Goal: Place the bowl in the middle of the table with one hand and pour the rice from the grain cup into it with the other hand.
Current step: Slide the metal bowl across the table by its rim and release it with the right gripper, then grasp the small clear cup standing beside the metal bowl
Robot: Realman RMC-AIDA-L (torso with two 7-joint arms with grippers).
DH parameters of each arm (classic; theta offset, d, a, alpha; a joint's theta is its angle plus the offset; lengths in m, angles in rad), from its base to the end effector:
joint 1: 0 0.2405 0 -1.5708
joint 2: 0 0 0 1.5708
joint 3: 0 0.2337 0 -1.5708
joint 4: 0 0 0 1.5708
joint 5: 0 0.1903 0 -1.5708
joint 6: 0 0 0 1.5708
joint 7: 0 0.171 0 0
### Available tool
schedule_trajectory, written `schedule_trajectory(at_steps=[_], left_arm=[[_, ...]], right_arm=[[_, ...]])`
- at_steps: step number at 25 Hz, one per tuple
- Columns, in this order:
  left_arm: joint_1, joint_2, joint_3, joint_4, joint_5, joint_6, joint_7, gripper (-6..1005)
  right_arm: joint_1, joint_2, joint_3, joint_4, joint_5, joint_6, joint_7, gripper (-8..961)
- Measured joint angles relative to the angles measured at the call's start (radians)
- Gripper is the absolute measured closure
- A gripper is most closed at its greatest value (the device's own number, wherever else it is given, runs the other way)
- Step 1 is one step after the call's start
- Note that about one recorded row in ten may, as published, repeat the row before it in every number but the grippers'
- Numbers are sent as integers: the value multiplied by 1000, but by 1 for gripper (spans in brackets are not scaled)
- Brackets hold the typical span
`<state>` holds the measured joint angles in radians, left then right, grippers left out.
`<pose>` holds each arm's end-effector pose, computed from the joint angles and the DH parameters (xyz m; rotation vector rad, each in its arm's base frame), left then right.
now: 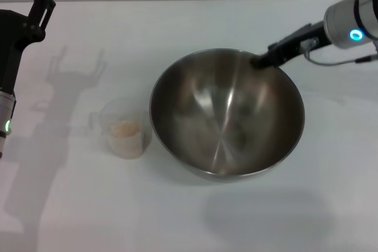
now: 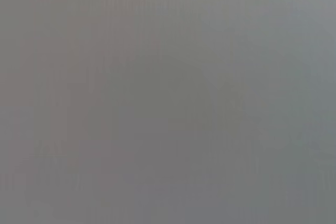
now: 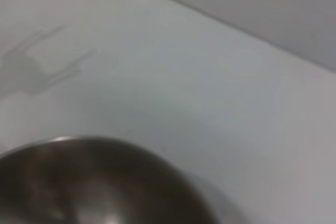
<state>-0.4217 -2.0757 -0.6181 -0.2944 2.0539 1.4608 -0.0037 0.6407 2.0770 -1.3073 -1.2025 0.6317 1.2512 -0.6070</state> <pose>-0.2351 0.3264 0.0209 -1.4908 -0.2884 -0.9381 0.1744 0.3785 -0.0145 -2.4696 0.9251 -0.1609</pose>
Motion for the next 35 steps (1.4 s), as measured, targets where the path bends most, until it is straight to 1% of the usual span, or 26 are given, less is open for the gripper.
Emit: schedule_trajectory(at_steps=[1,5,9,10,11,12,15,16,17,20,21,22,24,26,28,30,31,32,35], left_arm=[[2,0,0,0,0,4,1,169],[6,0,0,0,0,7,0,169],[9,0,0,0,0,11,-2,169],[10,0,0,0,0,14,-3,169],[12,0,1,0,0,21,-3,169],[12,0,1,0,0,21,-3,169],[13,0,2,0,0,27,-4,169],[14,0,2,0,0,28,-5,169],[14,0,2,0,0,28,-5,169],[14,-1,2,-1,0,29,-5,169],[14,-1,2,-2,0,29,-6,169],[14,-1,2,-2,0,29,-6,169],[13,-1,2,-2,0,29,-7,169],[11,-2,2,-3,0,29,-7,169],[10,-2,2,-3,0,29,-7,169],[10,-3,2,-3,0,29,-7,169],[12,-3,2,-3,0,29,-7,169],[12,-3,2,-3,0,29,-7,169],[14,-3,2,-3,0,29,-7,170]], right_arm=[[-1,0,-14,-36,-14,-20,4,445],[-1,1,-45,-83,-22,-63,4,445],[1,2,-120,-139,-21,-169,-1,445],[-5,2,-146,-155,-22,-205,-2,445],[-26,2,-207,-188,-23,-294,-7,445],[-26,2,-207,-188,-23,-294,-7,445],[-86,2,-294,-227,-25,-464,-28,445],[-134,2,-355,-237,-25,-608,-40,445],[-134,2,-355,-237,-25,-608,-40,445],[-209,3,-434,-228,-25,-849,-44,445],[-267,3,-488,-200,-25,-1047,-44,445],[-267,3,-488,-200,-25,-1047,-44,445],[-308,3,-535,-158,-23,-1230,-44,445],[-346,5,-587,-88,-18,-1433,-35,445],[-365,7,-629,-10,-13,-1612,-10,445],[-371,9,-673,101,-11,-1794,58,445],[-366,9,-702,195,-11,-1948,139,445],[-366,9,-702,195,-11,-1948,139,445],[-352,8,-737,363,-11,-2181,276,445]])
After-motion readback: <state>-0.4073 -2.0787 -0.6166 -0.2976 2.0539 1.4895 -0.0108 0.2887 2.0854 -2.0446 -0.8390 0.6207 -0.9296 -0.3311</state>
